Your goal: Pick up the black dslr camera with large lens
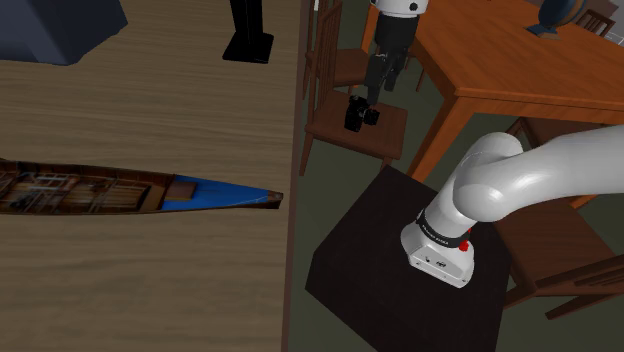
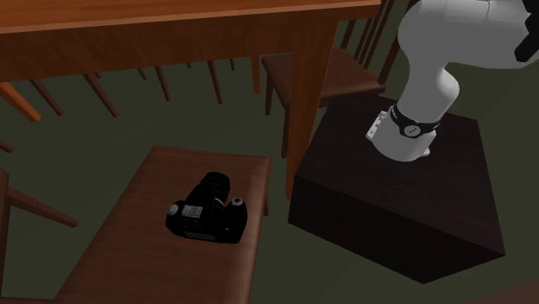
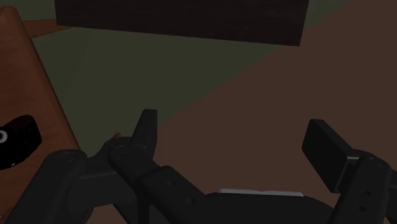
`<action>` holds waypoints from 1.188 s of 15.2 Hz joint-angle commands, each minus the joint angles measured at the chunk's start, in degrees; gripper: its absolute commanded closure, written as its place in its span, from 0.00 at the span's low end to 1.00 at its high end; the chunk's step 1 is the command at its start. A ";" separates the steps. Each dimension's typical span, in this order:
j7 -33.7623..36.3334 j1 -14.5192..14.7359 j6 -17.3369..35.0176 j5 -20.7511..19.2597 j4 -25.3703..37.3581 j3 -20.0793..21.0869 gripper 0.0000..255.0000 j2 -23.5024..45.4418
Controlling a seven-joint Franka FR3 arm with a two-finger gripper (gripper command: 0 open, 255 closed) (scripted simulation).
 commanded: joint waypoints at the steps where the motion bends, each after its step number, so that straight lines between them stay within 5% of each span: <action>1: 0.00 0.00 0.00 0.00 0.00 0.00 0.00 0.00; 18: -29.44 -4.37 17.57 -13.04 -1.33 -20.77 0.00 17.37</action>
